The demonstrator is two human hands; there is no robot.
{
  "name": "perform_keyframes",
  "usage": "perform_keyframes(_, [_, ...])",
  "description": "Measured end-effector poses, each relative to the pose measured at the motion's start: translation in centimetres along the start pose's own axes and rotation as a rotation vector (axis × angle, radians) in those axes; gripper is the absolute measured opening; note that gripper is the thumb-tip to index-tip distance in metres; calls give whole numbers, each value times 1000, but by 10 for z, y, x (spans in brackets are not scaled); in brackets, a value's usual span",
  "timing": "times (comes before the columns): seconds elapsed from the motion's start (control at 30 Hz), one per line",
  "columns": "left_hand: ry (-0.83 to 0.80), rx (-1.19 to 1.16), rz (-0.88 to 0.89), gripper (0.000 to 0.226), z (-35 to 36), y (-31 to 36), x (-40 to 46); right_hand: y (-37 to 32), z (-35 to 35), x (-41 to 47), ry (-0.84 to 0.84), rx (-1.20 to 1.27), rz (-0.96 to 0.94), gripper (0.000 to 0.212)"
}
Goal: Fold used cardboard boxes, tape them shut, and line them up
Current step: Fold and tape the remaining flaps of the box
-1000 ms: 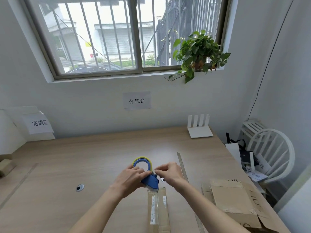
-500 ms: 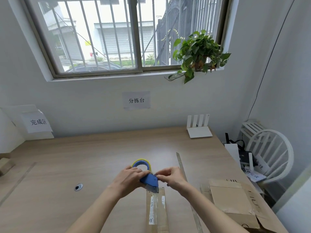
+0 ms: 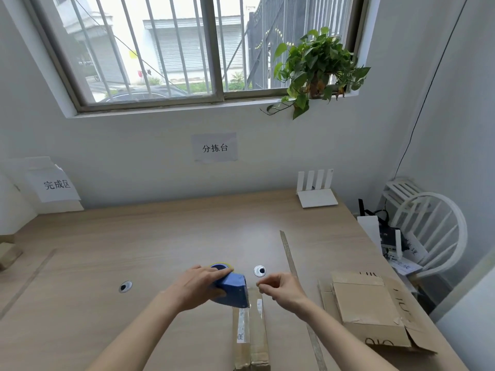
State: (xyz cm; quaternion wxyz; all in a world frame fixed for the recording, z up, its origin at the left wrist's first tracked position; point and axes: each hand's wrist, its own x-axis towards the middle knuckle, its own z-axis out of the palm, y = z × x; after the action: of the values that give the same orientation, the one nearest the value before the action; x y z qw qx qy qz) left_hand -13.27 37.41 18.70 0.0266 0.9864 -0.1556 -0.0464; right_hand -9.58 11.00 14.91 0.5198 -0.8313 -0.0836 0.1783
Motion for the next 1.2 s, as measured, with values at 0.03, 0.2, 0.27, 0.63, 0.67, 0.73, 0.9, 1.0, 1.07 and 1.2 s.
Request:
perform_keyframes(0.03, [-9, -1, 2, 56, 3, 0, -2, 4, 2, -2, -10, -16, 6, 10])
perform_keyframes(0.2, [-150, -3, 33, 55, 17, -1, -13, 15, 10, -7, -96, -169, -28, 10])
perform_keyframes(0.27, [-195, -24, 36, 55, 23, -2, -16, 21, 11, -9, -112, -180, -26, 10])
perform_keyframes(0.63, [-354, -235, -81, 44, 84, 9, -51, 92, 36, -40, -183, 73, 253, 7])
perform_keyframes(0.67, [-361, -263, -101, 46, 89, 11, -54, 100, 41, -44, -176, 103, 287, 7])
perform_keyframes(0.73, [-356, -284, -127, 52, 100, 14, -60, 112, 51, -50, -155, 131, 323, 7])
perform_keyframes(0.9, [-285, -193, -169, 60, 125, 11, -73, 120, 61, -50, -206, 60, 311, 6])
perform_keyframes(1.0, [-301, -162, -156, 63, 130, 9, -74, 125, 60, -50, -237, 22, 292, 9])
perform_keyframes(1.07, [-312, -150, -140, 63, 130, 9, -71, 130, 60, -50, -239, 0, 284, 10])
perform_keyframes(1.2, [-333, -151, -102, 65, 129, 9, -68, 137, 53, -47, -254, -58, 226, 12])
